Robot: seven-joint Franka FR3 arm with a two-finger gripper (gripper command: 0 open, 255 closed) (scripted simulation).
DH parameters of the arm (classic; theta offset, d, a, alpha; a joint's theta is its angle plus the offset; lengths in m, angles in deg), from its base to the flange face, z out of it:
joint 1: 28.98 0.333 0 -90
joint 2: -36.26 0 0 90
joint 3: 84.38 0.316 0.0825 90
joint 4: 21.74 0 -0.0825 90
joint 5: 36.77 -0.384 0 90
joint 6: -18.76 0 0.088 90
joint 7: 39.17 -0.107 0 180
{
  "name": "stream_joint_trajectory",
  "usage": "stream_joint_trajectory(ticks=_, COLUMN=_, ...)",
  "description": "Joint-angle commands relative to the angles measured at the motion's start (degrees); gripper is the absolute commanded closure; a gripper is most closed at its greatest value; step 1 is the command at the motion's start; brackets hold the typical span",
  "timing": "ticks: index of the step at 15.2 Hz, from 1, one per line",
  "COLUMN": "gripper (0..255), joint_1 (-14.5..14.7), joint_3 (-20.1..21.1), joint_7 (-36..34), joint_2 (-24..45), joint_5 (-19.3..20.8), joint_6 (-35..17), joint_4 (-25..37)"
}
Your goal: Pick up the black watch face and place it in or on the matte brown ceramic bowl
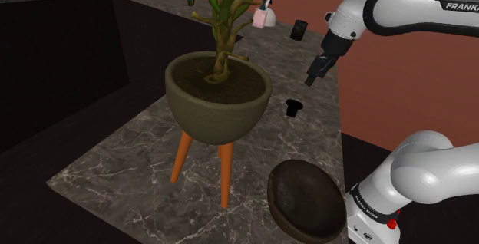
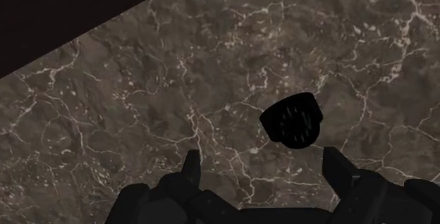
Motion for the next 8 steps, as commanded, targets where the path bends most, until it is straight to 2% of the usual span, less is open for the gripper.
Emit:
stream_joint_trajectory(ticks=1, gripper=0, joint_1=1.1, joint_3=0.7, joint_7=-0.2, joint_2=1.9, joint_5=-1.5, joint_6=-3.0, joint_4=-1.9)
stream_joint_trajectory(ticks=5, gripper=0, joint_1=3.2, joint_3=1.8, joint_7=-0.3, joint_2=5.5, joint_5=-4.2, joint_6=-8.2, joint_4=-4.8)
stream_joint_trajectory(ticks=8, gripper=0, joint_1=3.3, joint_3=1.9, joint_7=-0.2, joint_2=6.1, joint_5=-4.3, joint_6=-10.7, joint_4=-6.6)
